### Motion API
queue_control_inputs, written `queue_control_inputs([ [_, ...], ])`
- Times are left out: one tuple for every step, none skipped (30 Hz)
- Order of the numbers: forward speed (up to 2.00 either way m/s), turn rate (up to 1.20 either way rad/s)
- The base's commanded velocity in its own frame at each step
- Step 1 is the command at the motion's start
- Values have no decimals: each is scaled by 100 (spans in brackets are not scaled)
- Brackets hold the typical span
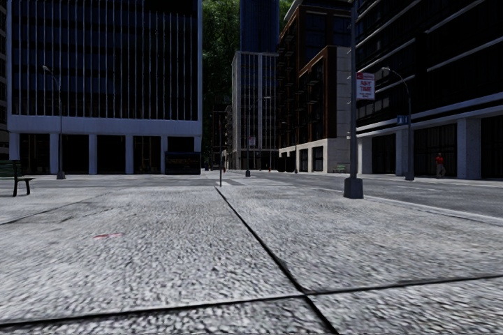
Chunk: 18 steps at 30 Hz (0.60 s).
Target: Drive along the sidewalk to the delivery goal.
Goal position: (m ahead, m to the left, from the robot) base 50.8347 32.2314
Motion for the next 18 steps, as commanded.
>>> queue_control_inputs([
  [200, 0],
  [200, 0],
  [200, 0],
  [200, 0],
  [200, 0],
  [200, 0],
  [200, 0],
  [200, 0],
  [200, 0],
  [200, 0],
  [200, 0],
  [200, 0],
  [200, 0],
  [200, 0],
  [200, 0],
  [200, 0],
  [200, 0],
  [200, 0],
])
